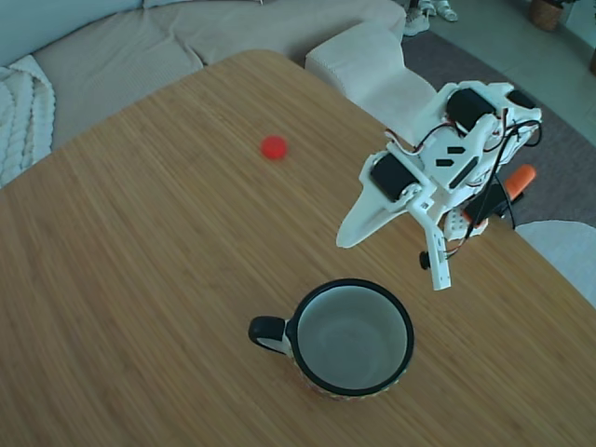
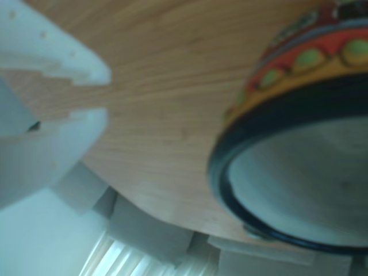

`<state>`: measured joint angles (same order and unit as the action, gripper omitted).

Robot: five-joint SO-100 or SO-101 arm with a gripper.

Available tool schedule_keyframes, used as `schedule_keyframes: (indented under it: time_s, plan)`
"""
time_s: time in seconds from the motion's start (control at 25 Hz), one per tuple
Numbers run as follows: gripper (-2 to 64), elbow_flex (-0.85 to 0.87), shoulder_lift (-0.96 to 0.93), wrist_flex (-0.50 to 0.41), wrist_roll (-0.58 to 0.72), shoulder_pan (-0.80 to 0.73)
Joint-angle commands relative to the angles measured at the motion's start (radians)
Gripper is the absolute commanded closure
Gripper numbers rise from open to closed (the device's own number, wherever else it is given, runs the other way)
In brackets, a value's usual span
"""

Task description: Grasp a red cap and put it in the cup.

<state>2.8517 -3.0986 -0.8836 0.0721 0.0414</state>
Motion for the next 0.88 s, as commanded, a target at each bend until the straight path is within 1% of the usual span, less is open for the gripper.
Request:
schedule_keyframes:
  time_s: [0.0, 0.84]
  plan:
    - [61.0, -0.011, -0.012, 0.002, 0.003, 0.002]
    - [60.1, -0.020, 0.005, 0.014, 0.005, 0.008]
